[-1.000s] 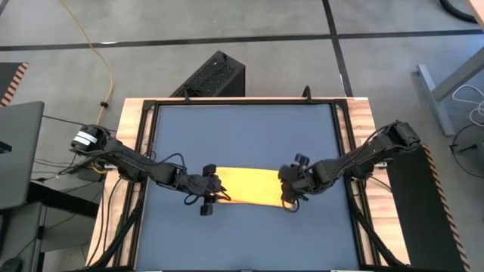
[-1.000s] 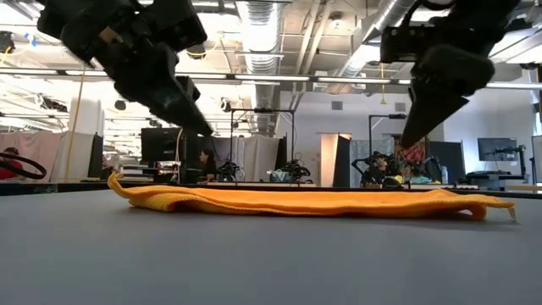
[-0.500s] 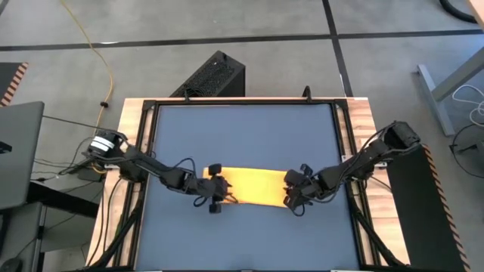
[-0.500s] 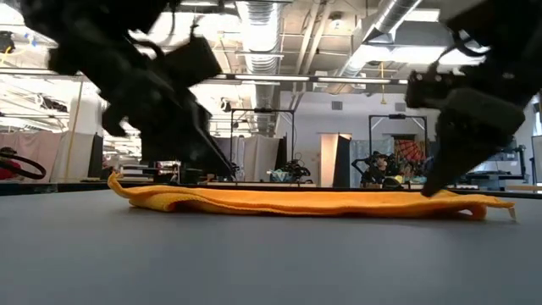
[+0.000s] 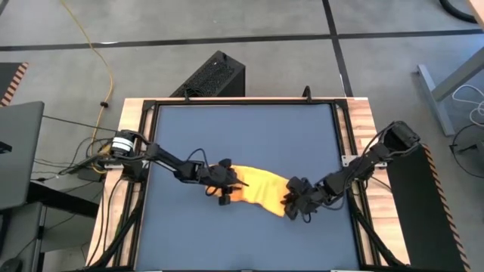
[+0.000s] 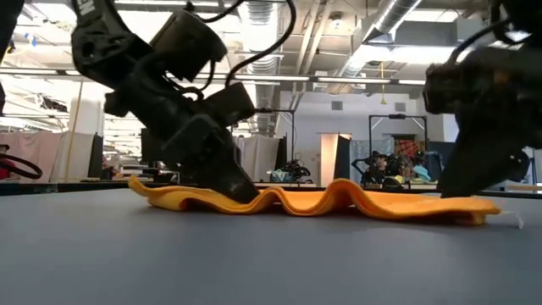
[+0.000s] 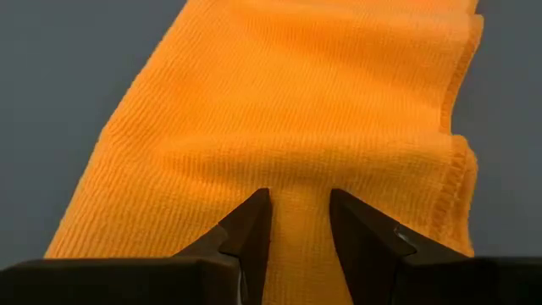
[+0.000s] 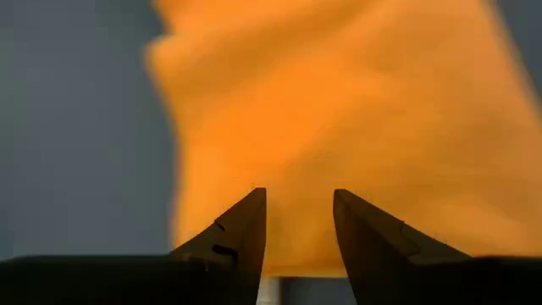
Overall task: Roll towel
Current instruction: Fold the orange microfiber towel
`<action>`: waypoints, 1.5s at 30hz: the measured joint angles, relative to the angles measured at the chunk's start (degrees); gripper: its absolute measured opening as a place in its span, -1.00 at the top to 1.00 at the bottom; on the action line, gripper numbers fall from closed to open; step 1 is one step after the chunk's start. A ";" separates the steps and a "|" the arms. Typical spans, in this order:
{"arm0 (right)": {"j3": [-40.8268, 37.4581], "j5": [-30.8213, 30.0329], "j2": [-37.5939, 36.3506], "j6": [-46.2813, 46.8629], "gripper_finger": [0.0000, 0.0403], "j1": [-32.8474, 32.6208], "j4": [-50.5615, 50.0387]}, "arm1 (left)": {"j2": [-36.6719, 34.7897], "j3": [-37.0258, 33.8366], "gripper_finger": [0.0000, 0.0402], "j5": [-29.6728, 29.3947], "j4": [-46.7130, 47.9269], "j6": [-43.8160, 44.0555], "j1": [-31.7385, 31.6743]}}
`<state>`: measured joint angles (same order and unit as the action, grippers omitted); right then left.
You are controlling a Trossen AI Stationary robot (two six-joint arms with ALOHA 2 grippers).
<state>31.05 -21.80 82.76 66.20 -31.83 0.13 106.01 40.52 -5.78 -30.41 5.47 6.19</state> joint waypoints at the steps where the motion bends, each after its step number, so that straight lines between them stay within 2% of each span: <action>1: 0.00 0.02 0.00 0.21 0.19 -0.46 1.74 | 0.00 0.26 0.42 0.71 0.17 -0.46 -0.36; 6: 1.66 0.00 0.02 -1.45 0.19 -1.83 5.05 | -0.02 1.76 0.42 3.97 0.22 -3.05 -1.38; 12: 6.57 0.31 0.00 -5.30 0.19 -1.52 -2.57 | -1.62 2.88 0.42 7.51 5.34 -3.95 -1.44; 16: 9.39 0.52 0.00 -8.26 0.19 -0.19 -7.93 | -5.49 3.38 0.42 7.63 11.19 -3.92 -1.31; 25: 9.70 0.48 0.00 -13.89 0.19 3.52 -10.61 | -13.61 3.38 0.42 6.38 20.70 -3.45 0.80; 28: 9.70 -0.62 0.00 -15.63 0.19 4.51 -10.64 | -15.16 3.38 0.42 4.29 24.99 -3.39 2.21; 32: 9.70 -1.58 0.42 -16.78 0.19 5.53 -10.56 | -16.24 2.73 0.42 -3.57 30.70 -2.73 4.49; 35: 9.70 -1.79 2.21 -16.74 0.19 5.72 -10.34 | -16.80 -0.62 0.42 -7.73 30.44 -0.38 6.07; 40: 9.70 -1.84 7.24 -15.42 0.19 5.61 -9.07 | -17.88 -7.48 0.42 -8.46 23.71 4.25 7.93; 45: 9.82 -2.43 11.97 -15.26 0.19 5.72 -6.67 | -18.50 -10.23 0.42 -8.62 22.51 7.57 8.62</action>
<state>40.87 -24.23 94.73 50.94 -26.11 -6.53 87.52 30.29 -14.40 -7.90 13.05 14.81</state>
